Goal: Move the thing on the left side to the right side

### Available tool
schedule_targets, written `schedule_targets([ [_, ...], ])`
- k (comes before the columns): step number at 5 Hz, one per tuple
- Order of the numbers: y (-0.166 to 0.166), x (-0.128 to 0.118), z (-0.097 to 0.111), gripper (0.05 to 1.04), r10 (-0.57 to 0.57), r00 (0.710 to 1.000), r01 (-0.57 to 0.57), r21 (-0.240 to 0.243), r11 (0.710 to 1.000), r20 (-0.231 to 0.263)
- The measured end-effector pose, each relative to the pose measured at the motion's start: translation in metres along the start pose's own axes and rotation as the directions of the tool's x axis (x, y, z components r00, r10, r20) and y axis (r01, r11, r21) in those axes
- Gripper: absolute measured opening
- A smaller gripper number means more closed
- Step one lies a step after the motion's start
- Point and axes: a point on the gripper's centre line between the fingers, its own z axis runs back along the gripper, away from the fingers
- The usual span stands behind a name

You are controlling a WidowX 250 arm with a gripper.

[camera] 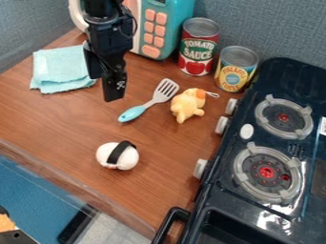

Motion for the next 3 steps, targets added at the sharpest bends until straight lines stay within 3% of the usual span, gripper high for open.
schedule_targets([
  [1,-0.002,-0.002,-0.008,1.001,0.003,1.000,-0.003,-0.023,1.000,-0.022],
  [2,0.035,-0.017,0.003,1.001,0.102,0.995,-0.102,0.021,0.995,-0.013],
  [3,0.060,-0.020,0.005,1.001,0.161,0.987,-0.160,0.027,0.987,-0.019],
])
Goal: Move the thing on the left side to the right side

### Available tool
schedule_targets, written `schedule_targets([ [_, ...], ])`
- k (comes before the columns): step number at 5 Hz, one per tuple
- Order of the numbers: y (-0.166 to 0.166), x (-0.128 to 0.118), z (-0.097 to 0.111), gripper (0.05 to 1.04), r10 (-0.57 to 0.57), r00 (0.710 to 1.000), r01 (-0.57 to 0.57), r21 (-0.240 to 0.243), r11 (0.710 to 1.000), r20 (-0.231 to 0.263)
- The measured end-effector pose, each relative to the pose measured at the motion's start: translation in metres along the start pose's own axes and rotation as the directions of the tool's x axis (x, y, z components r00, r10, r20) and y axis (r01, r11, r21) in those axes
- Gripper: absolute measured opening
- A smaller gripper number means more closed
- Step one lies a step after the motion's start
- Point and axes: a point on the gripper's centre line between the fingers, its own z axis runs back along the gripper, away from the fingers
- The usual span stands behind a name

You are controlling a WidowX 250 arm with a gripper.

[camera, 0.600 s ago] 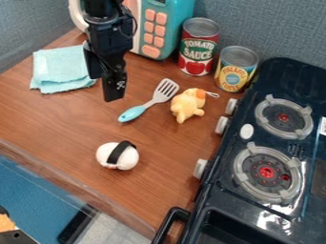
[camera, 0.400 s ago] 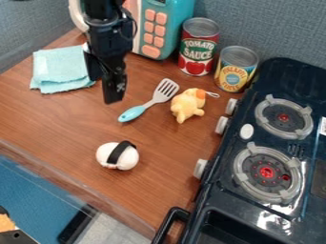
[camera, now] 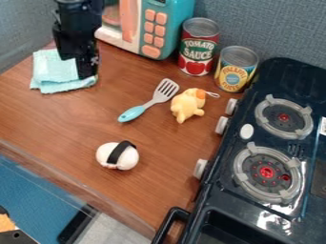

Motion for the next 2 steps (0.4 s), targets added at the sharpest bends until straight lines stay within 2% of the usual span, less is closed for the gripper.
schedule_targets([
  [1,0.039,-0.008,-0.001,1.001,0.110,0.994,-0.110,0.004,0.994,-0.001],
  [2,0.072,-0.013,-0.018,1.001,0.230,0.973,-0.229,-0.047,0.972,0.016],
])
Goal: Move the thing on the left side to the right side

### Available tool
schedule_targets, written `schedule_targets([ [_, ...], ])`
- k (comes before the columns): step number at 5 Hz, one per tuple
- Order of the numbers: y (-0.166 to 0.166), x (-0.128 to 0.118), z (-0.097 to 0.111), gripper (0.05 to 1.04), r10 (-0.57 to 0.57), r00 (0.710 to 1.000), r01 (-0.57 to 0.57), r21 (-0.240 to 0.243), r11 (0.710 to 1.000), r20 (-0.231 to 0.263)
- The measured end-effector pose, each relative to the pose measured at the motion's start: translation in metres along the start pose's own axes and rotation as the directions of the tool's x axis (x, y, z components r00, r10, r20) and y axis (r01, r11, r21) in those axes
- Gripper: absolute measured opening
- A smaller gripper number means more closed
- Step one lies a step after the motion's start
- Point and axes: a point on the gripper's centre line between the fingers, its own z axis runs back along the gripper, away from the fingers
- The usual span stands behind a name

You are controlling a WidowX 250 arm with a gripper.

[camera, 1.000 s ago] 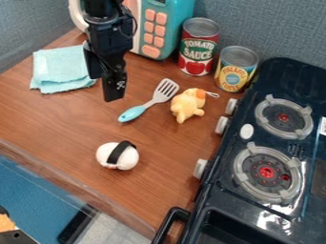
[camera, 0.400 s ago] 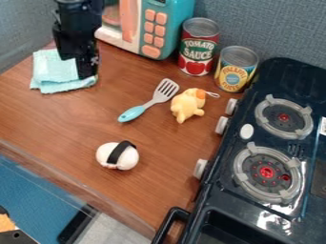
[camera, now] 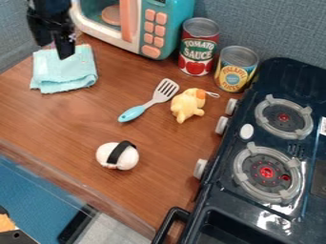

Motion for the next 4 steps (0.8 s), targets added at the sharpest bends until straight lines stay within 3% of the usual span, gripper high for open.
schedule_targets([
  [1,0.024,0.006,-0.016,1.001,0.070,0.997,-0.070,0.040,0.997,-0.012],
  [2,0.035,0.011,-0.040,1.001,0.119,0.992,-0.118,0.036,0.992,-0.036],
  [4,0.025,0.013,-0.058,1.001,0.095,0.993,-0.090,0.064,0.994,-0.075],
])
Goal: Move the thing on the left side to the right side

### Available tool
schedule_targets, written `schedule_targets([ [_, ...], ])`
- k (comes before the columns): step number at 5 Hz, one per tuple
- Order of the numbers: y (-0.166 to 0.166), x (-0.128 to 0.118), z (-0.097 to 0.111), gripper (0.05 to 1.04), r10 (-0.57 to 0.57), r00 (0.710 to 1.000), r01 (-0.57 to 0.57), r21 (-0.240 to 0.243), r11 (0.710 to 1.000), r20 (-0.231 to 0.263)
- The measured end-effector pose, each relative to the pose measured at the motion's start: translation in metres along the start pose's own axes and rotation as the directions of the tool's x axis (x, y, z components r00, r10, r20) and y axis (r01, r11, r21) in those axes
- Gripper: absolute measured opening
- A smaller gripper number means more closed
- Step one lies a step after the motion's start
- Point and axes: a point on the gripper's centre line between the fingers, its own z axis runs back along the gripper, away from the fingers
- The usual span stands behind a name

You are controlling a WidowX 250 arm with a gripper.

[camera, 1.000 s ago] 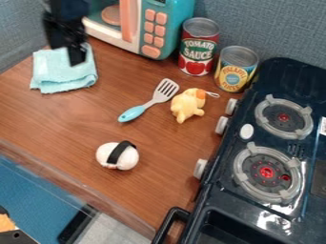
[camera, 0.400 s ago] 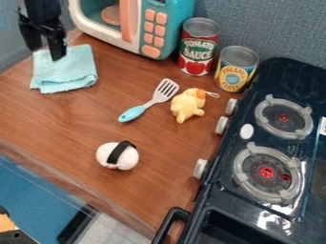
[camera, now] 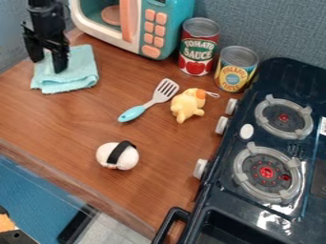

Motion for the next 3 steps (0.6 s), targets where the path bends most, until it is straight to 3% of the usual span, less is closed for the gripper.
schedule_targets([
  [3,-0.056,-0.035,0.002,1.001,-0.142,0.989,0.143,0.027,0.989,-0.032],
])
